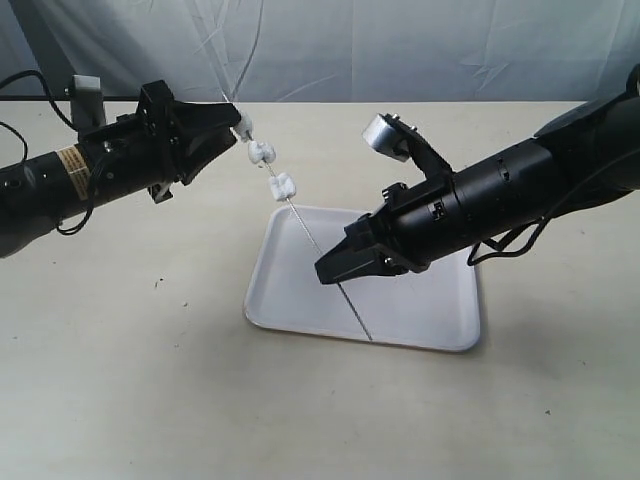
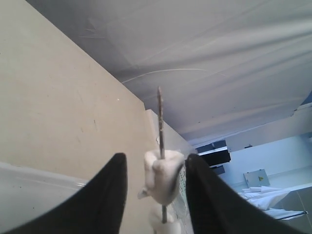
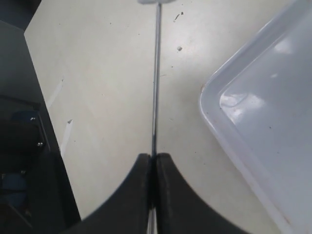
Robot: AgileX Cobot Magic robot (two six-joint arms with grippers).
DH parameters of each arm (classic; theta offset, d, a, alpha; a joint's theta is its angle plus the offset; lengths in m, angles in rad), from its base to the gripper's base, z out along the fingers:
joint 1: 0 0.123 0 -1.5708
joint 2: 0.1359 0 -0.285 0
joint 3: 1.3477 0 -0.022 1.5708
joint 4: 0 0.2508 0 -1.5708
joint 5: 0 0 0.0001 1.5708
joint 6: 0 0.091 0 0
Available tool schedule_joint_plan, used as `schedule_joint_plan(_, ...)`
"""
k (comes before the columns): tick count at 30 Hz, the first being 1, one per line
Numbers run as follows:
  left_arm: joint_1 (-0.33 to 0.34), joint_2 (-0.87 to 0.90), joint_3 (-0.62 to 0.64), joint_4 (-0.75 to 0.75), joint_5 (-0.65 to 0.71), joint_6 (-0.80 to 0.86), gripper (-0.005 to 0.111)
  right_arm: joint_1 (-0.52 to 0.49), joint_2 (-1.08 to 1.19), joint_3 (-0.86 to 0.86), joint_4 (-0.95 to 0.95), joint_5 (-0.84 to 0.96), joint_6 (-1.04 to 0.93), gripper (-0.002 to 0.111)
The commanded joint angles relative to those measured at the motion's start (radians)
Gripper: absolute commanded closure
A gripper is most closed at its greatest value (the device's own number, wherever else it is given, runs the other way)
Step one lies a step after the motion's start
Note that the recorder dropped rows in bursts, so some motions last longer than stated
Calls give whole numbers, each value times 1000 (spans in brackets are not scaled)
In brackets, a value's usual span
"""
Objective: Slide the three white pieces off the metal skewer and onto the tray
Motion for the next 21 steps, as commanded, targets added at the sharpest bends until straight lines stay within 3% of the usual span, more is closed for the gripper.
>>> schedule_joint_plan(1,-2,3,-3,-13,-7,7,70,-4,-8,3,-12,16,-5,109)
schedule_joint_plan(7,-2,3,-3,-13,-7,7,80,-4,-8,3,-12,19,-5,109)
schedule_joint_plan(17,-2,3,-3,14,-7,7,82,-4,-8,3,-12,20,-3,109)
schedule_joint_plan(21,-2,3,-3,15,-7,7,99,-4,-8,3,-12,20,0,109)
